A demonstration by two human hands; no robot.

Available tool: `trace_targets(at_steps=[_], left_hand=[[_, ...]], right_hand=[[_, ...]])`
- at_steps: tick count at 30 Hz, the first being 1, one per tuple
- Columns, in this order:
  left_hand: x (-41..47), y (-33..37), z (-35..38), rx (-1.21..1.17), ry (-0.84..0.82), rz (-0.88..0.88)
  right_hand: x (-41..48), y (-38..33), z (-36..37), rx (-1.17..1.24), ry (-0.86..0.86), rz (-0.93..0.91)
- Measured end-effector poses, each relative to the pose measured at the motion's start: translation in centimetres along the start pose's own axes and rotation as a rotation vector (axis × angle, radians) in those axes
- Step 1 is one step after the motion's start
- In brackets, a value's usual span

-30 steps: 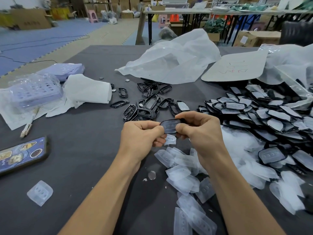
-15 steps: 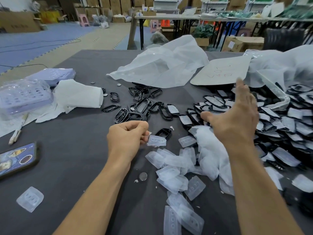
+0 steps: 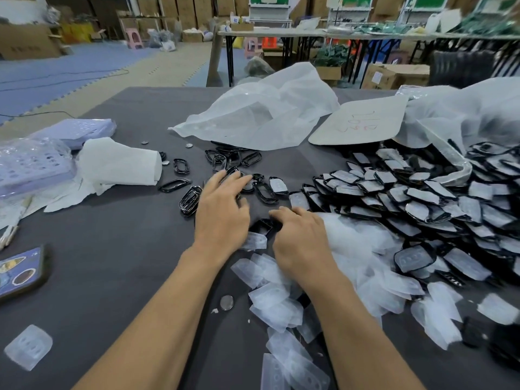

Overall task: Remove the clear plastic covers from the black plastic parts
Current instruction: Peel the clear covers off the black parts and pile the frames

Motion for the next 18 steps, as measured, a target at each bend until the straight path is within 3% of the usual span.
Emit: trace_targets(at_steps=[3,5,10,14,16,18], left_hand=[[2.6,0.9,3.3,0.200,-0.288,0.155],[3.3,0.6,4.6,0.285,-0.374,0.127],[2.3,1.0,2.1,0.310,0.013,0.131],[0.2,2.6,-0.9,0.238,0.324,0.022],[-1.1,2.8,-1.1,0.131,0.347,-0.040],[-2.2,2.6,-0.6,-0.072,0.249,-0.070]], right_hand=[[0.1,0.1,0.1,-0.005,-0.001,-0.020],[0.0,0.2,0.0,0.036,0.010,-0.014],[-0.2,0.4,-1.3,0.285,0.119,0.088],[-1.2,1.2,-3.9,0.070,0.410,0.230],[-1.2,2.2,-4.5,-0.105,0.288,0.358],[-1.3,3.1,-4.7,-0.148,0.183,0.419]])
Point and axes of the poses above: each hand's wrist, its own x-axis towards the middle knuckle, its own z-axis out of the palm, y = z × x, the point moved 5 cm from there along x, towards the middle knuckle, and after that the axes turned 11 degrees about z, right-handed, at the moved point
